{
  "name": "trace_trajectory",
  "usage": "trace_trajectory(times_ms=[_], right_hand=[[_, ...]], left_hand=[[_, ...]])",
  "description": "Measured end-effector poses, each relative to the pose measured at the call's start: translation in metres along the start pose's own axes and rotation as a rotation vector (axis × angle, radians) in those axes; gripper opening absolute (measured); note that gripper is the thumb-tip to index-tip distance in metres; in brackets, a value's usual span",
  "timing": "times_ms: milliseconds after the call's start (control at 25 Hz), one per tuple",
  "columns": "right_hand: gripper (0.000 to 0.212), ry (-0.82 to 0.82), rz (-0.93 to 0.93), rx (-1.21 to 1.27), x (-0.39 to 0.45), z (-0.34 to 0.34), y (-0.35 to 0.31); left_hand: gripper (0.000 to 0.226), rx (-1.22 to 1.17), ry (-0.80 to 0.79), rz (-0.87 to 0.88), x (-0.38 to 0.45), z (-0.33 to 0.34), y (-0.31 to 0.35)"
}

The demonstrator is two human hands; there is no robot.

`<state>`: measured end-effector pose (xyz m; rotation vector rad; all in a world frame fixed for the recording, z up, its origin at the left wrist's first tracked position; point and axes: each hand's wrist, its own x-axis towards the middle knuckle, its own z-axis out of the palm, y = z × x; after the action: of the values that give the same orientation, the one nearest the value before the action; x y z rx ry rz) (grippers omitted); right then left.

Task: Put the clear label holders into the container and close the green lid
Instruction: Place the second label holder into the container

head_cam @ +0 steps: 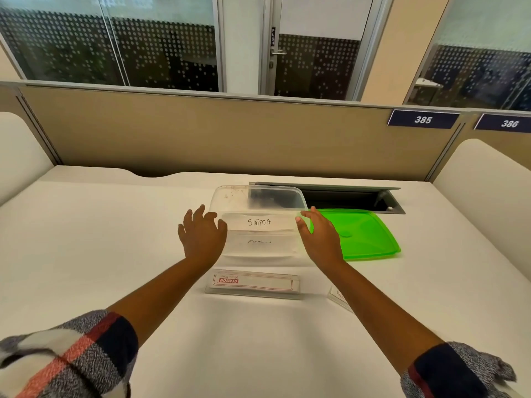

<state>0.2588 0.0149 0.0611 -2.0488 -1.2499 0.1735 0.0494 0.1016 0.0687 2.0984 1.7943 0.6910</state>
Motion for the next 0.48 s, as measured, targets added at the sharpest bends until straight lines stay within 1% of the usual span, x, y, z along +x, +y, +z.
trace_trajectory(times_ms=[120,160,280,320,400,480], right_hand=[[0.036,0.004,-0.088,-0.019,-0.025,-0.006,0.006],[0.039,0.004,-0.119,-0.031,-0.036,-0.007,0.006],[0.063,0.024,-0.242,-0.049,-0.074,-0.004,0.01],[0.068,0.017,-0.275,-0.062,-0.085,-0.002,0.013],[0.07,-0.024,-0.308,-0.088,-0.099,0.002,0.022],[0.063,-0.048,-0.287,-0.097,-0.107,0.007,0.03]], left_hand=[[0.036,-0.059,0.084,-0.001,-0.027,0.0,-0.01],[0.036,-0.081,0.114,-0.009,-0.036,0.0,-0.014],[0.033,-0.15,0.16,-0.051,-0.068,0.004,-0.032],[0.034,-0.146,0.149,-0.065,-0.079,0.007,-0.039],[0.035,-0.123,0.098,-0.105,-0.095,0.016,-0.052],[0.037,-0.141,0.037,-0.151,-0.102,0.021,-0.06]])
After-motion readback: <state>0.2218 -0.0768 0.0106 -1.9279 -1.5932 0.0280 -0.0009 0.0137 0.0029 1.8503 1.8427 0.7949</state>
